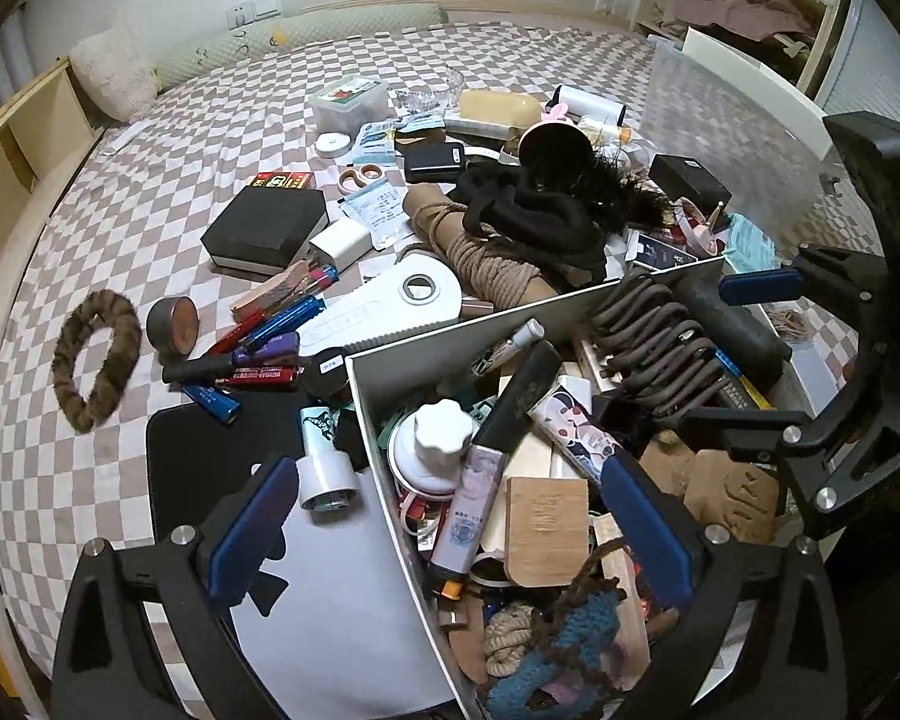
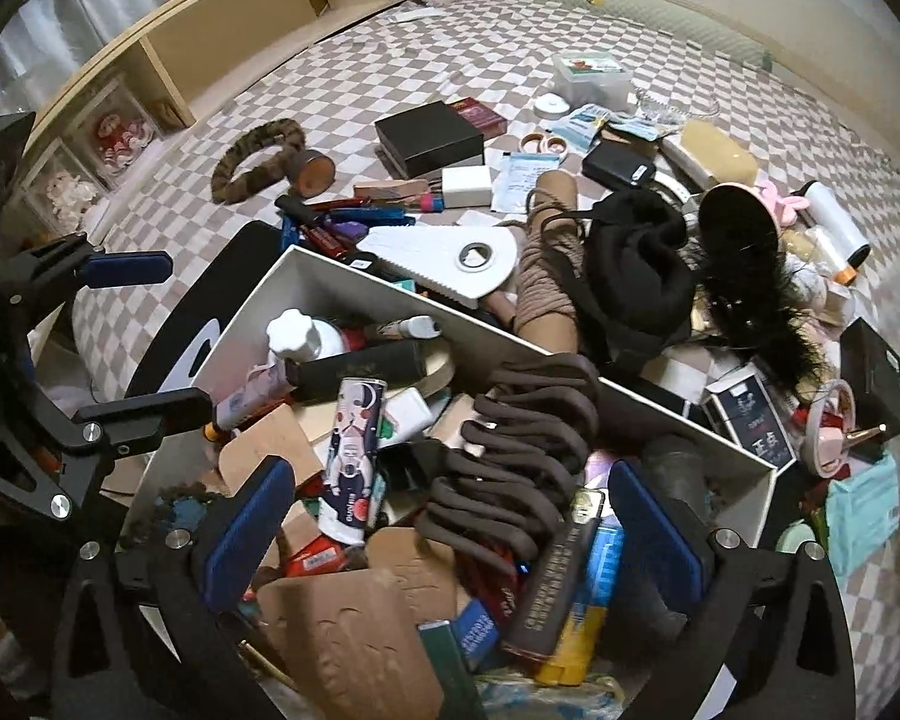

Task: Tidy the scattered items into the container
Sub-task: 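Raise both open grippers up out of the white box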

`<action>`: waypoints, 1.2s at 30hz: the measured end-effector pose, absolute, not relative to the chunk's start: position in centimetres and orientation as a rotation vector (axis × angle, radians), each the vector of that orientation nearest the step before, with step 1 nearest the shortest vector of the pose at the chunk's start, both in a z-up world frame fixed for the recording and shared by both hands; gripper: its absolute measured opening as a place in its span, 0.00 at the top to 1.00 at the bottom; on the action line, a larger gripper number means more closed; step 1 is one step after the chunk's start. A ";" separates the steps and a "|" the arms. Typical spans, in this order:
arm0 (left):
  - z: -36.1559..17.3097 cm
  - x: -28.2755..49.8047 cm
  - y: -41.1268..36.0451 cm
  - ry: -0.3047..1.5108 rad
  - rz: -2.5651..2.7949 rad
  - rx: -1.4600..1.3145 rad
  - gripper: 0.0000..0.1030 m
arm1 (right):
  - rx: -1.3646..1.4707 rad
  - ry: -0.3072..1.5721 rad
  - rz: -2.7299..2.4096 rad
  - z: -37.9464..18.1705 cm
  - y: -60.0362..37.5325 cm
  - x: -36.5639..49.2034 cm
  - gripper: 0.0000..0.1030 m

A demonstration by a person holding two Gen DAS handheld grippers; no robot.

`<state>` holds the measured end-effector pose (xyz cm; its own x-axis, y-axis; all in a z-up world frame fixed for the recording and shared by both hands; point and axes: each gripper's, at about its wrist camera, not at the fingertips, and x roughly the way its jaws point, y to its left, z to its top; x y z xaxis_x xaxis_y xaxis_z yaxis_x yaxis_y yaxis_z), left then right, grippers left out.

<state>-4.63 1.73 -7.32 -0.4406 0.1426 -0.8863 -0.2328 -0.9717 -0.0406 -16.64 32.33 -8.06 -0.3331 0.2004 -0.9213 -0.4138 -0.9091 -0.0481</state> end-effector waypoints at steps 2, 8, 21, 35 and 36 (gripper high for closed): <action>-7.1 -4.6 1.8 0.122 2.490 -1.515 0.01 | -1.518 0.279 2.277 -7.7 32.5 -16.4 0.00; -6.1 -4.5 2.0 0.110 2.502 -1.485 0.01 | -1.439 0.283 2.284 -5.7 32.9 -15.1 0.00; -2.4 -3.1 2.9 0.105 2.516 -1.365 0.01 | -1.323 0.157 2.305 -2.3 30.8 -12.9 0.00; -0.4 0.1 3.1 0.037 2.575 -1.270 0.01 | -1.258 -0.037 2.362 -0.5 26.9 -11.2 0.00; -0.3 0.4 3.1 0.031 2.580 -1.259 0.01 | -1.249 -0.045 2.364 -0.4 26.6 -11.0 0.00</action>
